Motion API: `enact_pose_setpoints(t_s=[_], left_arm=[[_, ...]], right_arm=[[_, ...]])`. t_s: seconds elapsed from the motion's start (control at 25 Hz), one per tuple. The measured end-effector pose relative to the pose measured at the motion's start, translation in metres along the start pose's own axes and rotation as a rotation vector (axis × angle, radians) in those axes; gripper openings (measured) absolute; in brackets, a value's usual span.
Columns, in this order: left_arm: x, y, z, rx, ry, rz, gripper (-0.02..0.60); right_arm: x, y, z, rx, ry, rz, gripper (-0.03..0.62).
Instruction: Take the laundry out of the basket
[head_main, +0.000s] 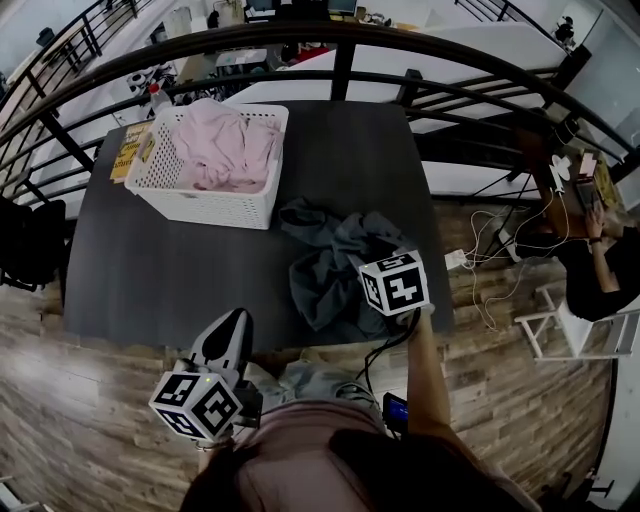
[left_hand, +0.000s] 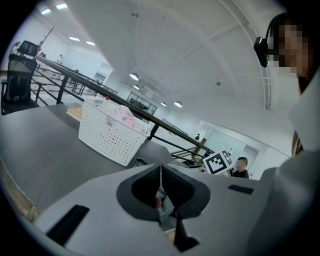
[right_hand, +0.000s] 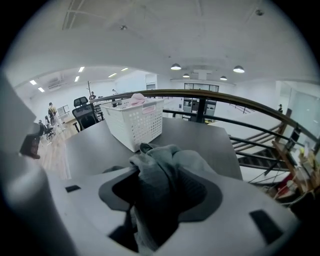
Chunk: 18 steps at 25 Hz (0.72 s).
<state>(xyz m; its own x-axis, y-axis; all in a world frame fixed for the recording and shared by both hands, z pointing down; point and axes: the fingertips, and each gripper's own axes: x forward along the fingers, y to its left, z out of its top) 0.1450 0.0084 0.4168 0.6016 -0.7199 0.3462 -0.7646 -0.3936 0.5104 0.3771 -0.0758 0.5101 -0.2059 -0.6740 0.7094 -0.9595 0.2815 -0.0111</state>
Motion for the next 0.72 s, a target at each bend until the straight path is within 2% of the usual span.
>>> enact_pose_setpoints(t_s=[0.32, 0.64, 0.72], left_arm=[[-0.003, 0.005, 0.006, 0.034, 0.027, -0.057, -0.002], [-0.013, 0.021, 0.019, 0.052, 0.051, -0.114, -0.002], [-0.015, 0.025, 0.021, 0.06, 0.061, -0.129, -0.002]], right_arm=[[-0.027, 0.004, 0.004, 0.045, -0.072, -0.089, 0.23], [-0.051, 0.018, 0.009, 0.135, -0.141, -0.152, 0.23], [-0.055, 0.021, 0.007, 0.154, -0.143, -0.176, 0.209]])
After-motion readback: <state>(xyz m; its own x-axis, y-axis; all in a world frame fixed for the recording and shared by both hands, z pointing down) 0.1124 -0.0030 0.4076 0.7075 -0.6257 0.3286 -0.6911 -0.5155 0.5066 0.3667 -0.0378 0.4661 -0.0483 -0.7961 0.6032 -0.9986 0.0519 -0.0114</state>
